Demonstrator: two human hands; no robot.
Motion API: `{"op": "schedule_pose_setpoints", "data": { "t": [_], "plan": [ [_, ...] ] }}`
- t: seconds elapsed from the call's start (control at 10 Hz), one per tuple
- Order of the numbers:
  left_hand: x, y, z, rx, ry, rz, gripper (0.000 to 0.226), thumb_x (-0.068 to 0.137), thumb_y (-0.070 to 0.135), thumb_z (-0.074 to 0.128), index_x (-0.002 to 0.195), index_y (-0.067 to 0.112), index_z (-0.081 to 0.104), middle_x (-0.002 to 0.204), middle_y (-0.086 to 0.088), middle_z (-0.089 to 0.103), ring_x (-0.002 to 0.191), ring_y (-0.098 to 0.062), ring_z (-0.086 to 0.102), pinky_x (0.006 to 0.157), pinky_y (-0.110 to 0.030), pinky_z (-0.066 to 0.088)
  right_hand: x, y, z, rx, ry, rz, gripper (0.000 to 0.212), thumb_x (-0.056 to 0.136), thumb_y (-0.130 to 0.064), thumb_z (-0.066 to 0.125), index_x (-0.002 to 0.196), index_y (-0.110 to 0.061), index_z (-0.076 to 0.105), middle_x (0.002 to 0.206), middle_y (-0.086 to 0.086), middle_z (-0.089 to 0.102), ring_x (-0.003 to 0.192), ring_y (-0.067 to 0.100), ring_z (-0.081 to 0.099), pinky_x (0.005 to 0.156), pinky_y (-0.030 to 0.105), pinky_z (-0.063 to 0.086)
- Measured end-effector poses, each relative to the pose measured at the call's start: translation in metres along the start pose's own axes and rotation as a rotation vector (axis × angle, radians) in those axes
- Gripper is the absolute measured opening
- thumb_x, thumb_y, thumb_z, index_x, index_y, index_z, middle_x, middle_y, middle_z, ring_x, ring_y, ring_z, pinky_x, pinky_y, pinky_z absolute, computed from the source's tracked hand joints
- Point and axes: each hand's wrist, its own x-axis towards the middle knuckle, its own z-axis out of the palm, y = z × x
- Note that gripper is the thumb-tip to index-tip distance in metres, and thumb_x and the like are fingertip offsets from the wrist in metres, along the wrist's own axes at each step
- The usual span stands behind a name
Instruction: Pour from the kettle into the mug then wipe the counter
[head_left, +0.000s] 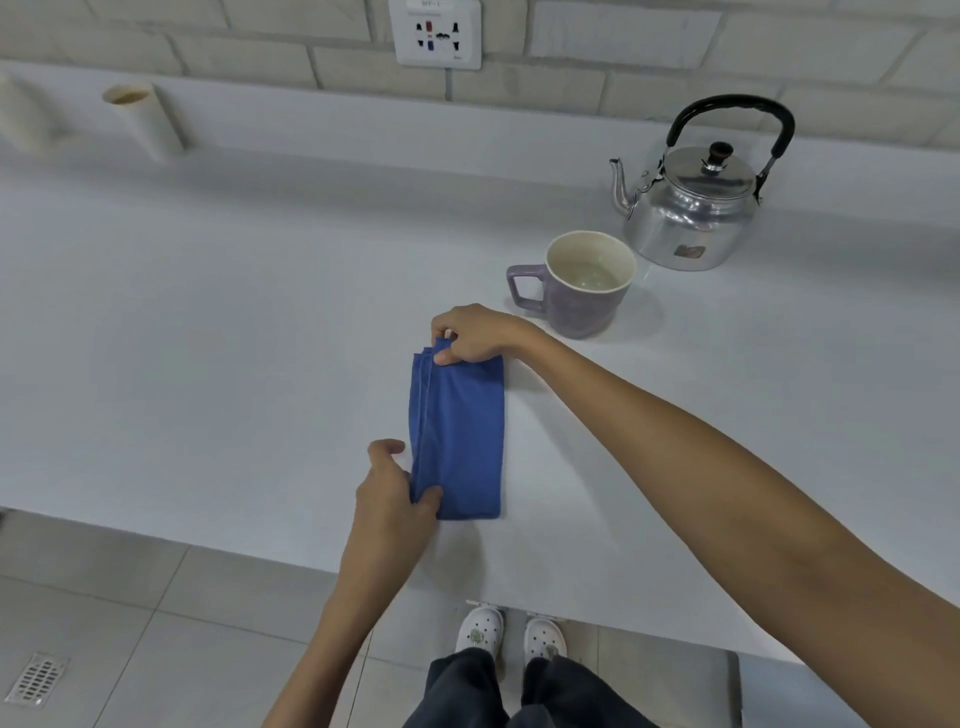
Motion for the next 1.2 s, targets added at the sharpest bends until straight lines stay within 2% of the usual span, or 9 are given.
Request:
{"op": "schedule_pose_setpoints", "data": {
  "t": [0.2,0.3,0.5,0.6,0.7,0.8,1.0,1.1,1.2],
  "plan": [
    [0.009,-0.004,-0.005,0.03,0.058,0.008,0.052,0.088,0.007,0.059,0.131,0.005,0.031,0.096,-0.01,0.055,0.079,-0.014,0.053,0.063,-0.02,0.039,0.01,-0.01,0.01,0.082,0.126,0.007,0.026,0.089,-0.018,0.059,0.11,-0.003,0.055,0.107,0.011,0.056,0.089,0.021,0.046,0.075,0.03,0.036],
    [0.005,-0.001,-0.001,0.251,0.163,0.077,0.056,0.088,0.01,0.059,0.136,0.004,0.031,0.125,-0.02,0.044,0.111,-0.034,0.043,0.087,-0.036,0.038,0.005,-0.014,0.019,0.012,0.249,-0.013,0.027,0.09,-0.02,0.058,0.111,-0.004,0.052,0.106,0.009,0.052,0.1,0.024,0.044,0.083,0.032,0.036],
    [-0.003,0.001,0.023,0.594,0.142,0.302,0.065,0.098,0.044,0.018,0.149,0.008,-0.003,0.159,-0.017,-0.008,0.147,-0.033,-0.003,0.119,-0.048,0.008,-0.025,-0.01,0.047,-0.038,0.561,-0.136,0.039,0.089,0.0,0.044,0.127,-0.005,0.046,0.13,0.01,0.048,0.12,0.026,0.039,0.097,0.035,0.037],
    [0.003,-0.008,0.035,0.751,0.083,0.35,0.078,0.082,0.055,-0.022,0.144,0.009,-0.018,0.154,-0.015,-0.023,0.144,-0.031,-0.018,0.119,-0.048,-0.003,-0.035,-0.004,0.065,-0.078,0.347,-0.105,0.058,0.089,0.001,0.042,0.144,-0.008,0.029,0.154,0.013,0.025,0.141,0.027,0.021,0.113,0.034,0.022],
    [0.012,-0.019,0.035,0.734,0.049,0.354,0.083,0.072,0.06,-0.033,0.141,0.014,-0.024,0.154,-0.009,-0.026,0.143,-0.025,-0.023,0.117,-0.046,-0.011,-0.033,0.0,0.076,-0.135,0.288,-0.064,0.064,0.094,-0.007,0.043,0.149,-0.011,0.011,0.16,0.012,0.003,0.147,0.025,0.002,0.119,0.035,0.007],
    [0.018,-0.023,0.029,0.74,0.01,0.363,0.08,0.075,0.062,-0.024,0.141,0.016,-0.024,0.155,-0.007,-0.025,0.142,-0.022,-0.026,0.117,-0.045,-0.012,-0.03,-0.003,0.078,-0.123,0.3,-0.055,0.065,0.094,-0.004,0.041,0.149,-0.011,0.007,0.16,0.013,-0.002,0.147,0.025,-0.002,0.119,0.035,0.002],
    [0.012,-0.01,0.023,0.792,-0.044,0.323,0.099,0.051,0.065,-0.047,0.135,0.016,-0.032,0.152,-0.01,-0.032,0.14,-0.025,-0.03,0.118,-0.048,-0.009,-0.05,-0.008,0.06,0.036,0.213,-0.062,0.067,0.093,0.005,0.037,0.149,-0.01,0.003,0.16,0.011,-0.005,0.147,0.022,-0.006,0.12,0.034,0.001],
    [0.012,0.012,0.02,0.739,-0.061,0.364,0.097,0.052,0.071,-0.042,0.133,0.019,-0.035,0.146,-0.006,-0.04,0.137,-0.023,-0.036,0.118,-0.047,-0.012,-0.081,-0.005,0.04,0.221,0.332,-0.059,0.051,0.098,-0.004,0.034,0.147,-0.012,0.022,0.158,0.008,0.018,0.145,0.021,0.017,0.118,0.035,0.019],
    [0.014,0.048,0.022,0.613,-0.073,0.465,0.08,0.072,0.071,-0.018,0.136,0.024,-0.032,0.145,0.001,-0.043,0.134,-0.016,-0.041,0.116,-0.043,-0.02,-0.117,0.005,0.011,0.333,0.61,-0.037,0.031,0.099,-0.017,0.038,0.127,-0.013,0.051,0.131,0.008,0.056,0.114,0.019,0.054,0.098,0.035,0.045]
  ]
}}
